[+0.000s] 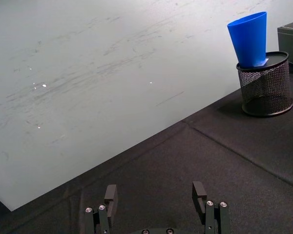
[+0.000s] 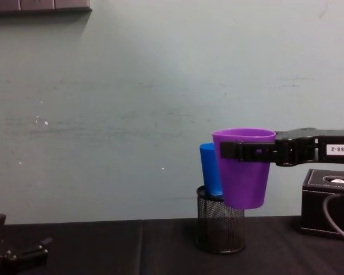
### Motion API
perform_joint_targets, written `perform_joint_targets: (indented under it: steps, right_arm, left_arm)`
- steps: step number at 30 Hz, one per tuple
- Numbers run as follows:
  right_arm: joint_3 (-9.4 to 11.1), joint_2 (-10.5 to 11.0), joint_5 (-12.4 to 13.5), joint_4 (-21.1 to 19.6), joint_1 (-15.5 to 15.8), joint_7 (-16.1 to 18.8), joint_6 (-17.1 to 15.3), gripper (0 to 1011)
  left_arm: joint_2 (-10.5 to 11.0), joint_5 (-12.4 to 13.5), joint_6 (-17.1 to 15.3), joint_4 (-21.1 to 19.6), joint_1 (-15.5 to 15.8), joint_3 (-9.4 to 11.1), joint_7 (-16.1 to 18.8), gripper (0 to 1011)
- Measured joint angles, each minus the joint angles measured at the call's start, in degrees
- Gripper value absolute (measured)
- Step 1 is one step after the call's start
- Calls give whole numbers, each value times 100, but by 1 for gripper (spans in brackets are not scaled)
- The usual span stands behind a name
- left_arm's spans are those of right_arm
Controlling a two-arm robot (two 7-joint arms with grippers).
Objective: Pick up one cup with a gripper and tap it against the other cup.
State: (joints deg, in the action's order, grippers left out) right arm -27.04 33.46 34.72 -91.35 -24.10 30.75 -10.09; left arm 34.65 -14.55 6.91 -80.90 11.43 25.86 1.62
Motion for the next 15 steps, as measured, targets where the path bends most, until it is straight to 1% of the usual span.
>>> perform_joint_targets:
  steps: [3,6,7,10,15]
  right_arm:
    - [-12,-60,13,120,-65,-1,1,715]
    - [-37,-183,42,356,-194,-3,21,715]
    - [-37,-183,42,356,-194,-3,21,715]
    - [-64,-322,44,594,-336,-28,59,715]
    - [-136,-521,-44,951,-588,-65,91,715]
  left_arm:
    - [0,0,0,0,0,0,0,1000]
    - [0,0,0,0,0,0,0,1000]
    - [0,0,0,0,0,0,0,1000]
    - [0,0,0,0,0,0,0,1000]
    - [0,0,0,0,0,0,0,1000]
